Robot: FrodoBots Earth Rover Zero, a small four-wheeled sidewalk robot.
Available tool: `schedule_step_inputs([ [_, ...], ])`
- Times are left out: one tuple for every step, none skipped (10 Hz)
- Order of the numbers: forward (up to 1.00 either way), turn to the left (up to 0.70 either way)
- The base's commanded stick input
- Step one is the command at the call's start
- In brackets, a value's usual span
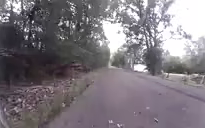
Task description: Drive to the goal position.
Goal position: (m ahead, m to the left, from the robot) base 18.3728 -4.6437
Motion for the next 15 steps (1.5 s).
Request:
schedule_step_inputs([
  [0.7,0.0],
  [0.7,0.0],
  [0.7,0.0],
  [0.7,0.0],
  [0.7,0.0],
  [0.7,0.0],
  [0.7,0.0],
  [0.7,0.0],
  [0.7,0.0],
  [0.7,0.0],
  [0.7,0.0],
  [0.7,0.0],
  [0.7,0.0],
  [0.7,0.0],
  [0.7,0.0],
])
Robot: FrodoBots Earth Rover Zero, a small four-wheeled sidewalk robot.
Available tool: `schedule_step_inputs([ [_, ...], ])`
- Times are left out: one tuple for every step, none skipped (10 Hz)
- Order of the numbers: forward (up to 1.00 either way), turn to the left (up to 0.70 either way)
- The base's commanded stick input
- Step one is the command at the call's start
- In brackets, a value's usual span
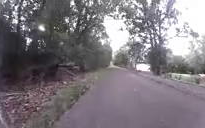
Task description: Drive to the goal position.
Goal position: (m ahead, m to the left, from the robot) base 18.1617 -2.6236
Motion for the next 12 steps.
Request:
schedule_step_inputs([
  [0.7,0.0],
  [0.7,0.0],
  [0.7,0.0],
  [0.7,0.0],
  [0.7,0.0],
  [0.7,0.0],
  [0.7,-0.01],
  [0.7,-0.02],
  [0.7,-0.02],
  [0.7,-0.02],
  [0.7,-0.02],
  [0.7,-0.02],
])
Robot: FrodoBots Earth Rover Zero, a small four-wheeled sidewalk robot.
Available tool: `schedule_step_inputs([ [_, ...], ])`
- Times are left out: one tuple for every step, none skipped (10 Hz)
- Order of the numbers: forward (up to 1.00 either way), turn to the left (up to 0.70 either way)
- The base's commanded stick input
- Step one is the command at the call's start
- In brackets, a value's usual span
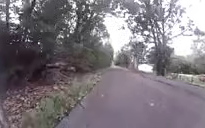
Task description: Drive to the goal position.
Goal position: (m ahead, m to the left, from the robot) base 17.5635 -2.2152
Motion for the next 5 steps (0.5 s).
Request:
schedule_step_inputs([
  [0.7,-0.02],
  [0.7,-0.02],
  [0.7,-0.02],
  [0.7,-0.02],
  [0.7,-0.02],
])
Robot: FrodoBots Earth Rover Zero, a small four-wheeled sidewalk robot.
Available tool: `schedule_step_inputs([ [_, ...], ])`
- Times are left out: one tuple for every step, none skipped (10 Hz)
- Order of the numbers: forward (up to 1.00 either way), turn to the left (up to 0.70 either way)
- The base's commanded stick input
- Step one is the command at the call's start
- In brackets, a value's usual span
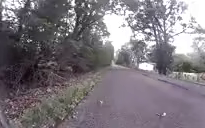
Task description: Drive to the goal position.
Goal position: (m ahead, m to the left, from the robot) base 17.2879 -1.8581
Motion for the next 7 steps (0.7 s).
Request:
schedule_step_inputs([
  [0.7,-0.02],
  [0.7,-0.02],
  [0.7,-0.02],
  [0.7,-0.02],
  [0.7,-0.02],
  [0.7,-0.01],
  [0.7,0.0],
])
